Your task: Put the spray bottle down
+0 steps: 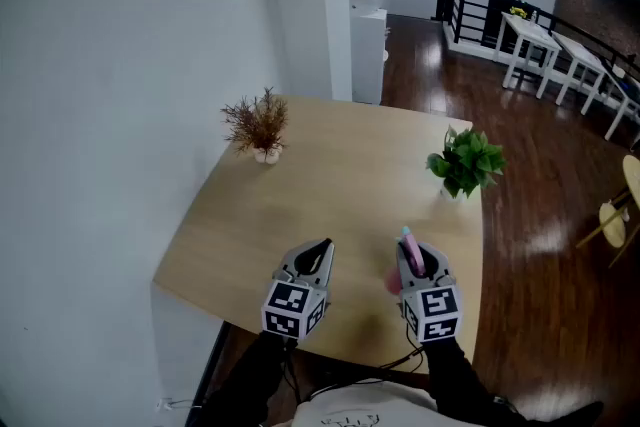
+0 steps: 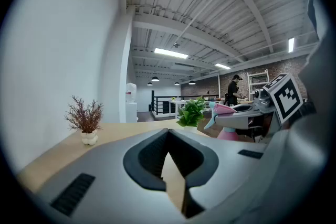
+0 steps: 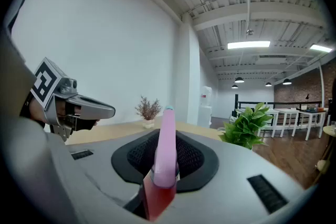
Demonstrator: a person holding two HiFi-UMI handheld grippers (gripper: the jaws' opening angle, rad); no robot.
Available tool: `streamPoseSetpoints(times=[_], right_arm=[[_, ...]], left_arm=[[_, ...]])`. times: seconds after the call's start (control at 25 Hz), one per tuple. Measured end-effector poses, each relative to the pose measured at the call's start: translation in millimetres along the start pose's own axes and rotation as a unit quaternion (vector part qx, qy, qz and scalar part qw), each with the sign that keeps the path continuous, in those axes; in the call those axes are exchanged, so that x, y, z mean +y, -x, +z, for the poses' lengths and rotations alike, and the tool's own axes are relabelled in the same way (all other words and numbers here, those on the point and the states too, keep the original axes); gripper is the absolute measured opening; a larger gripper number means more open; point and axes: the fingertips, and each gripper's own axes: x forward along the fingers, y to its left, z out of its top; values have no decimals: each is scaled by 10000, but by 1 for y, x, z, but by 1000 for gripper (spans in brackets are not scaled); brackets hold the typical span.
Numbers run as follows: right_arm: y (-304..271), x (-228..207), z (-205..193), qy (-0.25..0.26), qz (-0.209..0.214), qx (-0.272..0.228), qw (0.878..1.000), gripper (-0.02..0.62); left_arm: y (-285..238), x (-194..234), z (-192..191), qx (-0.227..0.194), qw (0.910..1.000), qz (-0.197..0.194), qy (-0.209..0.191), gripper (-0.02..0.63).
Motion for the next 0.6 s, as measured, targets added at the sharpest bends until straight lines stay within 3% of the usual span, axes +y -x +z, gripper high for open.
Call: streamPoseSetpoints(times=[0.6], right_arm=[[-95, -9, -25, 136, -15, -113, 9998, 61]], left_arm=[[-18, 10, -27, 282, 9994, -17, 181, 5]])
